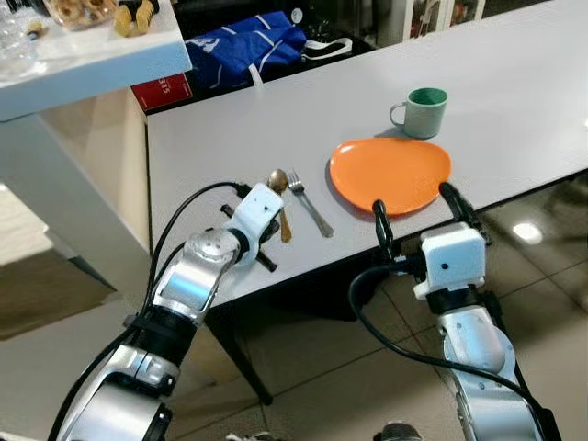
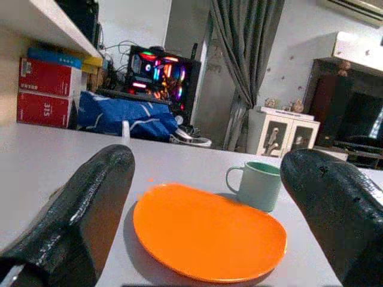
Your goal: Setting the table
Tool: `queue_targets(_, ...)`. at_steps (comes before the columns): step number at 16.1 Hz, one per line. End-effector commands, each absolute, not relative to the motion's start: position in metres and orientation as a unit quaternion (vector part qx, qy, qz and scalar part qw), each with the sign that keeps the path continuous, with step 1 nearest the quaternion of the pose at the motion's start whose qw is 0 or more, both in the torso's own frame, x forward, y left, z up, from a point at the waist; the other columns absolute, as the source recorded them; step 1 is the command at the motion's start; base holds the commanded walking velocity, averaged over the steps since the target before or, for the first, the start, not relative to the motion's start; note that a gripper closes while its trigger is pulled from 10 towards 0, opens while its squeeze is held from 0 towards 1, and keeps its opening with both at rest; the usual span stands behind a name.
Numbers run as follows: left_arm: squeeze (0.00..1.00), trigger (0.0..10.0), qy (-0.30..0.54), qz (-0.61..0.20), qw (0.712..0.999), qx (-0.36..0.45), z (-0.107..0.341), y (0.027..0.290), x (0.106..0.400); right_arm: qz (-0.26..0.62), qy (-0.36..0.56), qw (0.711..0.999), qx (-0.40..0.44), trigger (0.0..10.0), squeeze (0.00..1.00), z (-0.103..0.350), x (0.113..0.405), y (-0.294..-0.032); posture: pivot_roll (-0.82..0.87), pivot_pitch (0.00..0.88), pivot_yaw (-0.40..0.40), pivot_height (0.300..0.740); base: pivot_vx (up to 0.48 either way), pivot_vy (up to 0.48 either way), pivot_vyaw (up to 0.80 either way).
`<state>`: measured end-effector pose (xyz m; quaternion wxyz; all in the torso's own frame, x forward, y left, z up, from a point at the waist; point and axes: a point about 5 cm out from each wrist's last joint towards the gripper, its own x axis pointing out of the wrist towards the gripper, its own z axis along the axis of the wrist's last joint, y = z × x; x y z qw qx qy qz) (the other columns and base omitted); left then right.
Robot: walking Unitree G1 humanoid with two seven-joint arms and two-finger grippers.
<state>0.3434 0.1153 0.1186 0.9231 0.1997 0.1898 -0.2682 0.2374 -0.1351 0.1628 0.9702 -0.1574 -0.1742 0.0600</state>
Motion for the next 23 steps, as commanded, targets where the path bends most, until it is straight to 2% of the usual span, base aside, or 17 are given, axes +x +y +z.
queue_targets(1, 0.0, 10.0, 0.149, -0.267, 0.934, 0.185, 0.133, 0.112, 0.35, 0.055, -0.171, 0.97, -0.161, 10.0, 0.0, 0.165, 0.236, -0.137, -0.26, 0.078, 0.193, 0.74, 0.0, 0.0, 0.0)
queue_targets(3, 0.0, 10.0, 0.124, -0.269, 0.941, 0.164, 0.133, 0.11, 0.346, 0.045, -0.161, 0.973, -0.158, 10.0, 0.0, 0.164, 0.237, -0.139, -0.26, 0.073, 0.183, 0.74, 0.0, 0.0, 0.0)
queue_targets(7, 0.0, 10.0, 0.084, -0.262, 0.95, 0.15, 0.133, 0.1, 0.349, 0.05, -0.157, 0.973, -0.165, 10.0, 0.0, 0.163, 0.238, -0.141, -0.27, 0.077, 0.177, 0.74, 0.0, 0.0, -0.8)
queue_targets(10, 0.0, 10.0, 0.087, -0.25, 0.952, 0.155, 0.131, 0.1, 0.359, 0.05, -0.158, 0.973, -0.163, 10.0, 0.0, 0.165, 0.236, -0.139, -0.28, 0.082, 0.187, 0.74, 0.097, 0.0, 0.0)
queue_targets(17, 0.0, 10.0, 0.066, -0.232, 0.962, 0.132, 0.137, 0.101, 0.366, 0.05, -0.156, 0.972, -0.167, 10.0, 0.0, 0.165, 0.234, -0.14, -0.28, 0.086, 0.183, 0.74, 0.406, 0.0, 0.0)
queue_targets(23, 0.0, 10.0, 0.039, -0.224, 0.963, 0.146, 0.15, 0.103, 0.369, 0.057, -0.159, 0.972, -0.165, 10.0, 0.0, 0.165, 0.235, -0.137, -0.27, 0.076, 0.181, 0.74, 0.0, 0.0, 0.0)
